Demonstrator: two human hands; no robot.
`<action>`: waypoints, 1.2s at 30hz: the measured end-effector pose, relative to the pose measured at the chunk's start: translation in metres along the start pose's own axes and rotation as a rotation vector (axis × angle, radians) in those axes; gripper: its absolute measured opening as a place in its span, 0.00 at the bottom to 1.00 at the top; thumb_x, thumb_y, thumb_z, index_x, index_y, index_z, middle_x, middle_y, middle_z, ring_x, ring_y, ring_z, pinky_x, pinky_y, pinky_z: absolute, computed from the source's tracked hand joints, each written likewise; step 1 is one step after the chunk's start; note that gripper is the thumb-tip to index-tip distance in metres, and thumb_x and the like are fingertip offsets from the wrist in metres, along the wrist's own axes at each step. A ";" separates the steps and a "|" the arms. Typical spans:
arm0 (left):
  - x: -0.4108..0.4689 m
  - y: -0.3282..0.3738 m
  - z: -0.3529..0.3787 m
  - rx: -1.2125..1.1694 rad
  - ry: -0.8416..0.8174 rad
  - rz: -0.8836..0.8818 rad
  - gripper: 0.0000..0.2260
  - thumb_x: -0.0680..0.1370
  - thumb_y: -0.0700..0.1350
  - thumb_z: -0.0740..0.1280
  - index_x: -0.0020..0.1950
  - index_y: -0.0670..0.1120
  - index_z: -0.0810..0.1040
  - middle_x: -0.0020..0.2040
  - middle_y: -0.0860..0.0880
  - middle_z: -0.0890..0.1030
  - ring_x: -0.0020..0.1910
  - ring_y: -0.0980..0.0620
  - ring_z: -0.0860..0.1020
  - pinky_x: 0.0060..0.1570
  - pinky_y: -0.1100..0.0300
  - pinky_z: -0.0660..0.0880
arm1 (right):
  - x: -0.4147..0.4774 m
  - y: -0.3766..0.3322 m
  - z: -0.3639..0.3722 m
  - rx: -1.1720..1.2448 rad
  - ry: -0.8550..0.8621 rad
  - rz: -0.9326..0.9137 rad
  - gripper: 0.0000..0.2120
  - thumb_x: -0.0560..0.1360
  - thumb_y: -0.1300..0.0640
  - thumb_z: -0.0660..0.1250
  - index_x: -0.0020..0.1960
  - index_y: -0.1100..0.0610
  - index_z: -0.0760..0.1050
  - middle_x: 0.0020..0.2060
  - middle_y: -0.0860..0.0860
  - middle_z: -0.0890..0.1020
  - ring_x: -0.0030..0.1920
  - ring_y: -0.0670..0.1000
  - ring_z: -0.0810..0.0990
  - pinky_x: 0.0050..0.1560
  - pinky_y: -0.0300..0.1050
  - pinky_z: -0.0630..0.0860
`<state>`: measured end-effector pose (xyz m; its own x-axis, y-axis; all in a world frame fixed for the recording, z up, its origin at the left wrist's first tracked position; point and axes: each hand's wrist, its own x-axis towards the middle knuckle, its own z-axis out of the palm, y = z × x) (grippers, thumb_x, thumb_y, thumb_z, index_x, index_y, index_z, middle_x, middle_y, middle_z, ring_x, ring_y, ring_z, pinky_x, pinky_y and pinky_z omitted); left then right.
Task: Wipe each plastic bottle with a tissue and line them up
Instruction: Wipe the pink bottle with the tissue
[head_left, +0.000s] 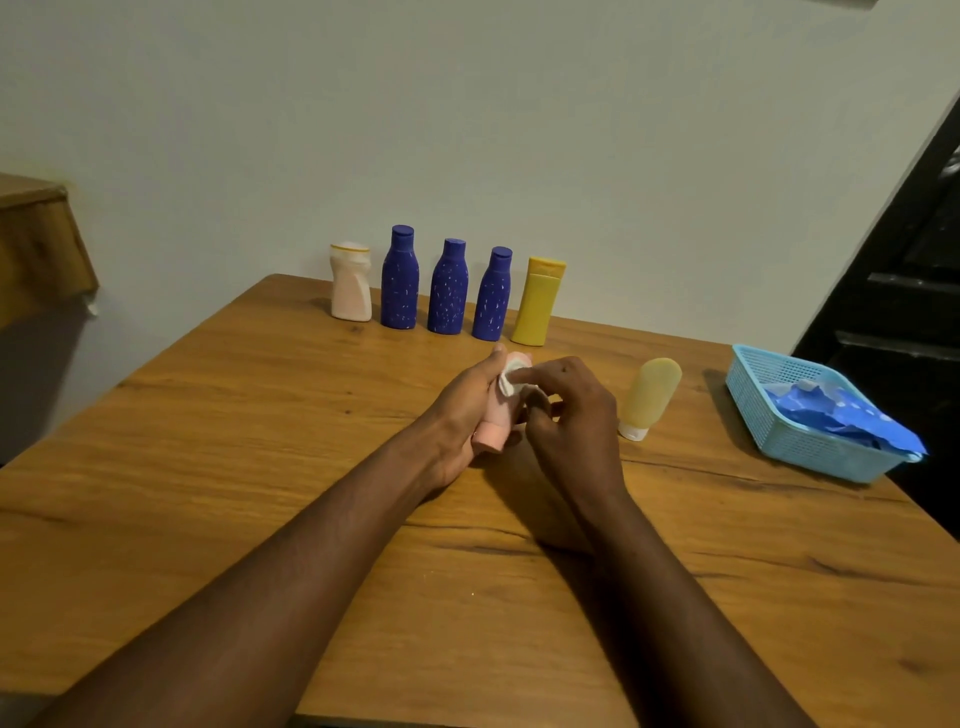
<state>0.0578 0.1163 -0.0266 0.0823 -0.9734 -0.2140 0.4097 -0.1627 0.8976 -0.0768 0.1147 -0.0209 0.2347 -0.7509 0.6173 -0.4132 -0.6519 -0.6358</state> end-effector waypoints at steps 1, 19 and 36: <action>-0.001 0.000 0.002 0.000 -0.015 -0.001 0.20 0.83 0.62 0.60 0.66 0.51 0.81 0.58 0.43 0.85 0.54 0.46 0.81 0.57 0.48 0.77 | 0.001 0.001 0.000 0.002 0.033 0.013 0.16 0.74 0.68 0.68 0.57 0.53 0.83 0.53 0.48 0.80 0.52 0.44 0.78 0.51 0.40 0.79; -0.006 0.003 0.004 0.052 0.066 0.026 0.22 0.84 0.61 0.60 0.70 0.49 0.74 0.57 0.40 0.84 0.48 0.45 0.82 0.47 0.51 0.81 | 0.002 0.010 -0.004 0.012 0.044 0.062 0.14 0.74 0.69 0.69 0.52 0.53 0.83 0.51 0.48 0.82 0.50 0.41 0.79 0.50 0.39 0.81; -0.014 0.007 0.013 -0.065 -0.032 -0.018 0.17 0.86 0.53 0.58 0.73 0.53 0.75 0.64 0.42 0.81 0.62 0.43 0.81 0.63 0.40 0.78 | -0.004 -0.007 -0.004 -0.083 -0.018 0.032 0.07 0.75 0.61 0.69 0.48 0.54 0.85 0.47 0.47 0.79 0.47 0.44 0.77 0.46 0.43 0.78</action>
<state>0.0476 0.1269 -0.0123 0.0458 -0.9751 -0.2170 0.4689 -0.1708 0.8666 -0.0781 0.1222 -0.0170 0.2353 -0.7737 0.5883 -0.4921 -0.6168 -0.6143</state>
